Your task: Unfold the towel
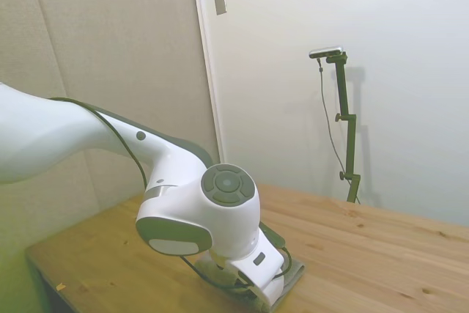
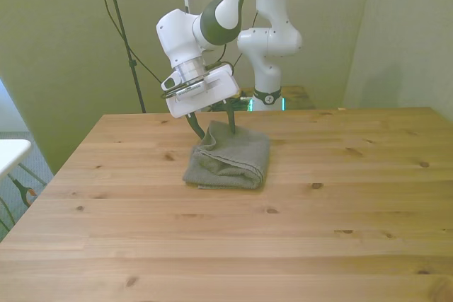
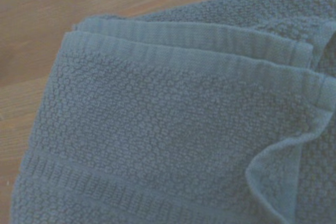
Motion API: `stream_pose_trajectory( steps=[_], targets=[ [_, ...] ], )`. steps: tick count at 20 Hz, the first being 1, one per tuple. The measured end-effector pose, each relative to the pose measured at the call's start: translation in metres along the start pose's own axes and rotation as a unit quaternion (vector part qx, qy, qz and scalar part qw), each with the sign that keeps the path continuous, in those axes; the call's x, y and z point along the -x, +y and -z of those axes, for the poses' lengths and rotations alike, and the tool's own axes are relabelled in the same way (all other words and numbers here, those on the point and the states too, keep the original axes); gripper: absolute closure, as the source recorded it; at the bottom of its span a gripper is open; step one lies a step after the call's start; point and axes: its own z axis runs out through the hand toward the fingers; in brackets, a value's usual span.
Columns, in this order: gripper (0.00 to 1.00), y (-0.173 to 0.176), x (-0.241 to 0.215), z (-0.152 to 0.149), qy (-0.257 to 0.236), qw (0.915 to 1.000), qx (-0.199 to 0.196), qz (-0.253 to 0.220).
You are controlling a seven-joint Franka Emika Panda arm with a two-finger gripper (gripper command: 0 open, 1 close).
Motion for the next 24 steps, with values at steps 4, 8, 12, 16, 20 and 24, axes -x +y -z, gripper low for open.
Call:
stream_pose_trajectory(
  steps=[4, 8, 12, 16, 20, 24],
  targets=[
    [1.0, -0.003, 0.001, -0.001, -0.001, 1.0, 0.0, 0.003],
    [1.0, -0.006, 0.001, -0.001, 0.0, 1.0, 0.0, 0.006],
    [1.0, -0.008, -0.001, 0.002, 0.005, 1.0, -0.001, 0.008],
    [1.0, -0.015, -0.004, 0.006, 0.009, 0.9999, -0.003, 0.011],
    [1.0, -0.039, -0.003, 0.014, 0.016, 0.9997, -0.008, 0.018],
    [1.0, -0.088, 0.02, 0.017, 0.017, 0.9991, -0.01, 0.037]
  ],
)
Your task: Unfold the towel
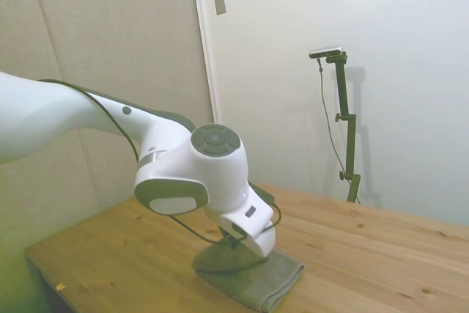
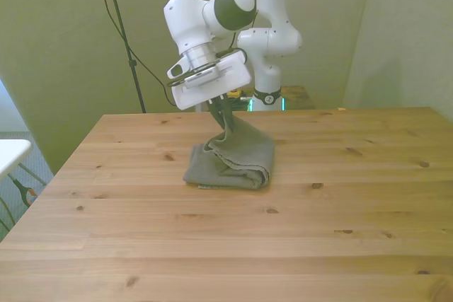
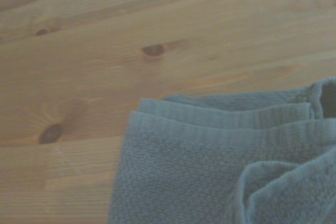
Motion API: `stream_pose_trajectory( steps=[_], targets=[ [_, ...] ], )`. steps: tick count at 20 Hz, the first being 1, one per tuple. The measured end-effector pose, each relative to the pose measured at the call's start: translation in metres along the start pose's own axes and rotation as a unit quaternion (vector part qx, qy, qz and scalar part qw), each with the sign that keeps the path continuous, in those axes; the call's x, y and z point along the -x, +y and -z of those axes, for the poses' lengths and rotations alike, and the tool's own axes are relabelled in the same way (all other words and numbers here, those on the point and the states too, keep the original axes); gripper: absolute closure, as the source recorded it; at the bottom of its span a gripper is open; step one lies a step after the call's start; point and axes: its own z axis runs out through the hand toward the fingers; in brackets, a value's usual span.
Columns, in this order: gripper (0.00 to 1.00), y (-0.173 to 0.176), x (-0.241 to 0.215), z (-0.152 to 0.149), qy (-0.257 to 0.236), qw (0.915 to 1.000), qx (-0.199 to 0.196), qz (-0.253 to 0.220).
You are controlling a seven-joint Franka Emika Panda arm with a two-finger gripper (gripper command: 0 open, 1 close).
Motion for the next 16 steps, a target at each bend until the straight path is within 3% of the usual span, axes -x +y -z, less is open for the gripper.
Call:
stream_pose_trajectory(
  steps=[13, 14, 16],
  targets=[
    [1.0, -0.134, 0.096, -0.038, -0.017, 0.9964, 0.013, 0.083],
    [0.0, -0.141, 0.104, -0.044, -0.018, 0.9959, 0.015, 0.088],
    [0.0, -0.148, 0.113, -0.058, -0.022, 0.9951, 0.024, 0.093]
  ],
)
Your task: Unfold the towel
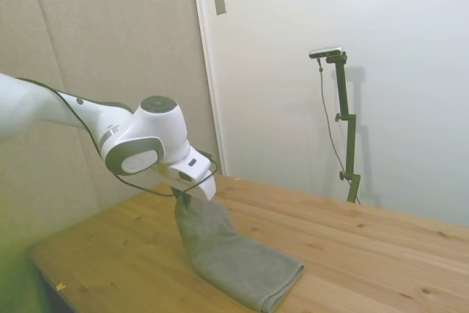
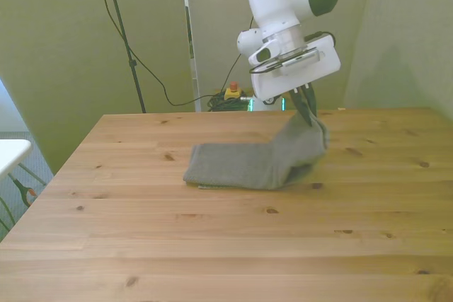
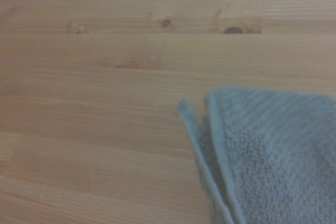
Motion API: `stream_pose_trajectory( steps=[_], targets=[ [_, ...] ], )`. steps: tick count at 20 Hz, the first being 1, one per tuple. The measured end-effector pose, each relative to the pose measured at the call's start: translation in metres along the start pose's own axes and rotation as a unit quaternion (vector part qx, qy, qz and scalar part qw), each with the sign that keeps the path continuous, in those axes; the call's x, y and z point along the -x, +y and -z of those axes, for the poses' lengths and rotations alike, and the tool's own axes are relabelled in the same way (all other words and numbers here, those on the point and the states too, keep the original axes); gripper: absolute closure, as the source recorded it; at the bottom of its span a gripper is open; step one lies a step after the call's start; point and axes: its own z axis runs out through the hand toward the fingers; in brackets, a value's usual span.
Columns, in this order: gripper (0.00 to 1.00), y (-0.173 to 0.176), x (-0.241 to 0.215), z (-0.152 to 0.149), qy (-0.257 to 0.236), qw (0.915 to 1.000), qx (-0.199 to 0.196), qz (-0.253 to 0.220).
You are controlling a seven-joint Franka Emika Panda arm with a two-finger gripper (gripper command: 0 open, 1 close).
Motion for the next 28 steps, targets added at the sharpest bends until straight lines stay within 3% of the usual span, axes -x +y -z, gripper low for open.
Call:
stream_pose_trajectory(
  steps=[9, 19, 24, 28],
  targets=[
    [0.0, 0.002, -0.008, -0.031, -0.015, 0.9997, 0.019, -0.003],
    [0.0, -0.006, -0.004, -0.018, -0.032, 0.9993, 0.016, 0.007],
    [0.0, 0.001, -0.008, 0.011, 0.028, 0.9936, 0.101, -0.043],
    [0.0, 0.002, 0.023, 0.021, 0.062, 0.976, 0.185, -0.097]
  ],
)
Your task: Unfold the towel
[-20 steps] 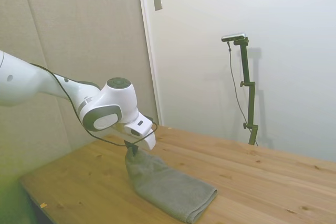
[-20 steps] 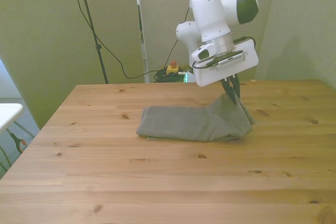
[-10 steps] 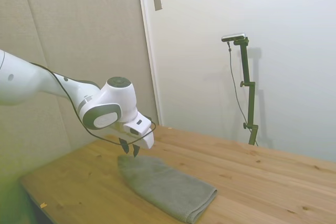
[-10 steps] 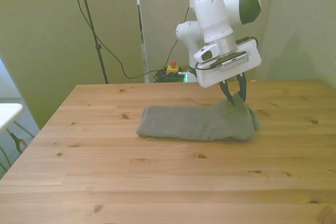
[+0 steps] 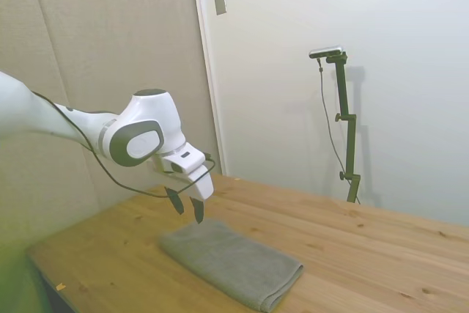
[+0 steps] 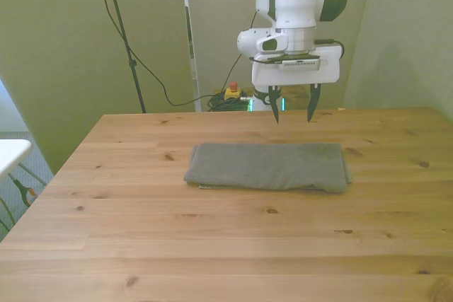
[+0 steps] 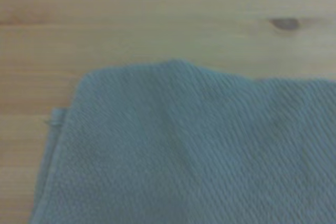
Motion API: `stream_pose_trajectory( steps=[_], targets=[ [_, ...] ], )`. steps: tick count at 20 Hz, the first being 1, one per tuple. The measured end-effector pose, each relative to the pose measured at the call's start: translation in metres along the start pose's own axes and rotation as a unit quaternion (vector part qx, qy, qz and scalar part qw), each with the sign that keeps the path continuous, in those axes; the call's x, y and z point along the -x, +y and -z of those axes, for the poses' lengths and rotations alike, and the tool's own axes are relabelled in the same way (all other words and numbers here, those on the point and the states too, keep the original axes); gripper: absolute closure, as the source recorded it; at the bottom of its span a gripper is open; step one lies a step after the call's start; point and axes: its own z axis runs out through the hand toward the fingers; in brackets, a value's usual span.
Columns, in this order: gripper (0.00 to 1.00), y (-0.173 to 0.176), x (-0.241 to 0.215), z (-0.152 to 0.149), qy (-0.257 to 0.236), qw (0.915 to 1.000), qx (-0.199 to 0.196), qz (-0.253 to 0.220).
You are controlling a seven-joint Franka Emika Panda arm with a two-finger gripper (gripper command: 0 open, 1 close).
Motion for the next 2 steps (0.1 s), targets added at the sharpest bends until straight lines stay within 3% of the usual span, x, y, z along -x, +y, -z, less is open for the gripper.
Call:
stream_pose_trajectory(
  steps=[2],
  targets=[
    [0.0, 0.006, 0.036, 0.009, 0.001, 0.9992, 0.037, -0.014]
  ],
)
